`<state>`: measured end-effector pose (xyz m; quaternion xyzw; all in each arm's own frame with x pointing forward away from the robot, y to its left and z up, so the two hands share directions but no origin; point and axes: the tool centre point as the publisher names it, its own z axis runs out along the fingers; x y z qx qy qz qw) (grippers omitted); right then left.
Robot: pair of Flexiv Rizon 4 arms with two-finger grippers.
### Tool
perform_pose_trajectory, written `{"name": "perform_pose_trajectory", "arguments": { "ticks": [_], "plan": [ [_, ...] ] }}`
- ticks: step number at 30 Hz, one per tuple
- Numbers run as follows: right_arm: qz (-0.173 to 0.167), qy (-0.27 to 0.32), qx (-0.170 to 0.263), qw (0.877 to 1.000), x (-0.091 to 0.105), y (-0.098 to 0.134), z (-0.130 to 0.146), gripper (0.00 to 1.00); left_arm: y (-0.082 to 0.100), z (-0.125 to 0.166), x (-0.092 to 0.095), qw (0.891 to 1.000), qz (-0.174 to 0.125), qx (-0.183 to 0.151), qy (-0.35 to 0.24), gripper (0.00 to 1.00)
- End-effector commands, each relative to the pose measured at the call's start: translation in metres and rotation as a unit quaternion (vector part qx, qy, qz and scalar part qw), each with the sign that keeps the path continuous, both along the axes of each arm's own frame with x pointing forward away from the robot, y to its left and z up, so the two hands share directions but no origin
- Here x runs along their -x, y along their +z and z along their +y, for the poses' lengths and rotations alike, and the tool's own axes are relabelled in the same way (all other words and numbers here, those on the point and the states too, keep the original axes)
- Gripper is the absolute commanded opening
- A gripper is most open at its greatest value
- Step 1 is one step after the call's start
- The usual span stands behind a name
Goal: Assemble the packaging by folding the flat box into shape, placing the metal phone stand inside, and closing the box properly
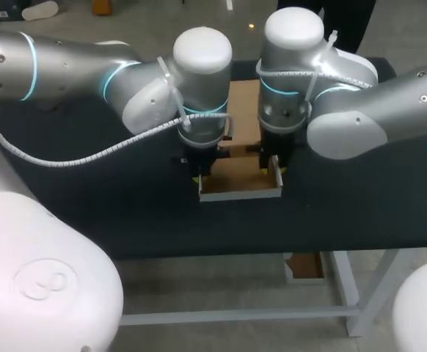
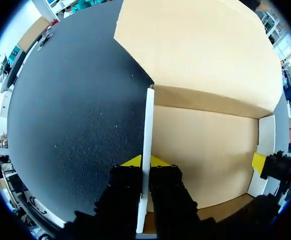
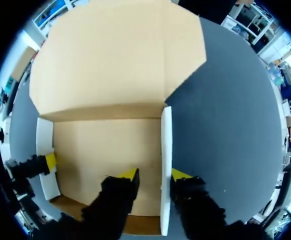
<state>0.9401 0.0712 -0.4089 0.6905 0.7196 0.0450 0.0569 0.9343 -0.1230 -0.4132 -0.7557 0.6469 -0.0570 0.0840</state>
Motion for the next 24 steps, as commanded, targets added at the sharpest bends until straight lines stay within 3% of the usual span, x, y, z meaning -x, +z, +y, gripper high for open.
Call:
{"name": "perform_pose_trajectory", "arguments": {
  "ticks": [1, 10, 24],
  "plan": [
    [-0.032, 0.013, -0.025, 0.999, 0.013, 0.007, -0.010, 1.00, -0.005, -0.005, 0.001, 0.998, 0.005, -0.054, 0.011, 0.00],
    [-0.080, 0.049, -0.076, 0.993, 0.021, 0.022, -0.021, 1.00, -0.003, -0.003, 0.002, 0.999, 0.002, -0.047, 0.010, 0.00],
    [-0.129, 0.202, -0.123, 0.963, 0.033, 0.047, -0.036, 1.00, -0.002, -0.002, 0.003, 0.999, -0.002, -0.044, 0.005, 0.00]
  ]
}}
